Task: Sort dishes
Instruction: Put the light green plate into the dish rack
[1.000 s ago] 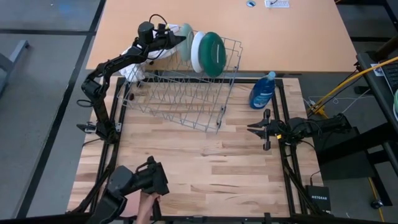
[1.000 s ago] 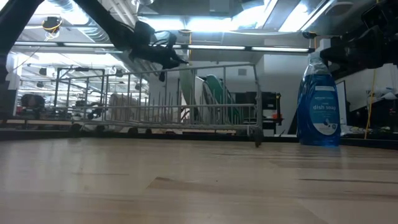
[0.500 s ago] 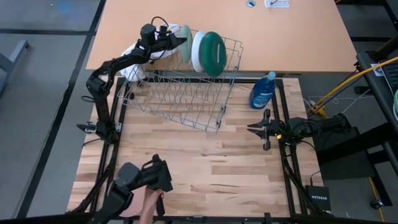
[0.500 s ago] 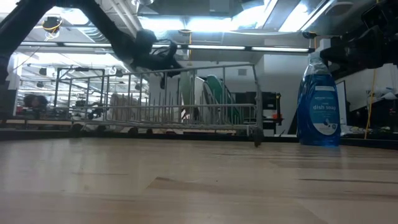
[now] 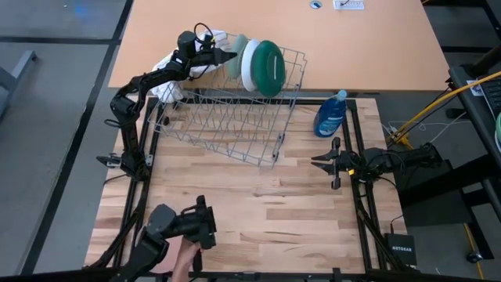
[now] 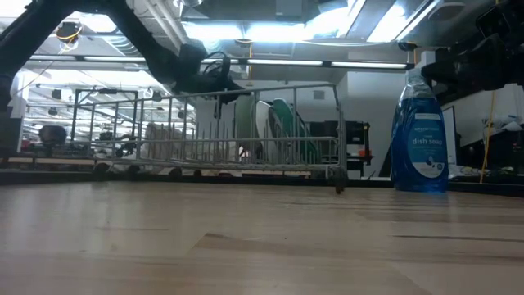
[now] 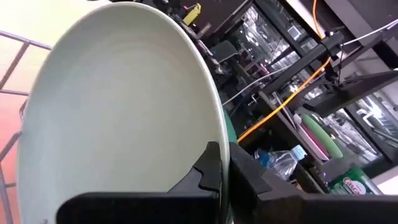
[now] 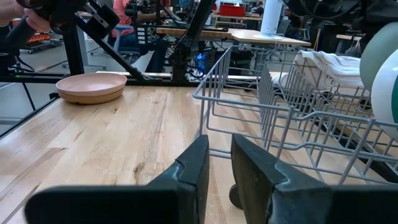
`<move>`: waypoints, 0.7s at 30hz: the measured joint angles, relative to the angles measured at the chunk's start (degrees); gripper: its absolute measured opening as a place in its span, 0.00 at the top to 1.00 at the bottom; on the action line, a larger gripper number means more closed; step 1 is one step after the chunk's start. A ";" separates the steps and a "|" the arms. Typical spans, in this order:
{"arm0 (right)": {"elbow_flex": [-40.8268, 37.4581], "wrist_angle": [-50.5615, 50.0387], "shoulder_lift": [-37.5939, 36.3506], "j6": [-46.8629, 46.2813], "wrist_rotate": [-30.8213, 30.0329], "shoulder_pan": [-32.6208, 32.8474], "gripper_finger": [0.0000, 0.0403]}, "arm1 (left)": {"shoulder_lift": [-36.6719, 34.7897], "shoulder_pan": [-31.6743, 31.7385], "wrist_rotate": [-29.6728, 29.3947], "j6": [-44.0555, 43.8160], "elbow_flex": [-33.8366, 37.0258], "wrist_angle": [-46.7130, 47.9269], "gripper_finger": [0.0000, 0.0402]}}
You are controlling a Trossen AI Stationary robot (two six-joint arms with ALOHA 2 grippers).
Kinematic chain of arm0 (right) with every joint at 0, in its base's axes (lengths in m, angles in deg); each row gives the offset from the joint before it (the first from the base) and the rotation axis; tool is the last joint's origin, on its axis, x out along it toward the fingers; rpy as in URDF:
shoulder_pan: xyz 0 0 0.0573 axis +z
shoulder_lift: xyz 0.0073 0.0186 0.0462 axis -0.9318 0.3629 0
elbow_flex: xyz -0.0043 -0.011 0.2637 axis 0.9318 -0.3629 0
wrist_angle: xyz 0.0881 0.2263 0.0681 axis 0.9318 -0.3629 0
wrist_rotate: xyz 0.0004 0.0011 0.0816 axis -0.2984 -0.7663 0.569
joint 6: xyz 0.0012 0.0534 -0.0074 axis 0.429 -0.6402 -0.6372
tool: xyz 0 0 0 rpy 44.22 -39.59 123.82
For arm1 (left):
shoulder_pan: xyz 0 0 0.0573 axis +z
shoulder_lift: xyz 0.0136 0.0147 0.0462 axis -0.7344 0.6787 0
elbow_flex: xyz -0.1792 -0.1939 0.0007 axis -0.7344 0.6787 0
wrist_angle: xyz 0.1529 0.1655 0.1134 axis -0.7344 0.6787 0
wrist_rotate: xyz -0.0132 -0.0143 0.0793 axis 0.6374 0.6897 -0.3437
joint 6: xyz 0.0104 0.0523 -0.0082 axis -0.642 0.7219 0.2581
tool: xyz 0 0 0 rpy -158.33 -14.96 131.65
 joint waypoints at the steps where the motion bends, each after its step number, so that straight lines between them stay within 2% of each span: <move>1: 0.00 0.02 0.01 -0.01 0.00 0.01 0.82 | 0.00 0.03 -0.02 0.04 0.00 0.04 1.00; 21: 0.00 0.04 0.00 -0.01 0.00 0.00 0.82 | 0.03 0.76 -7.49 2.69 0.02 8.71 0.99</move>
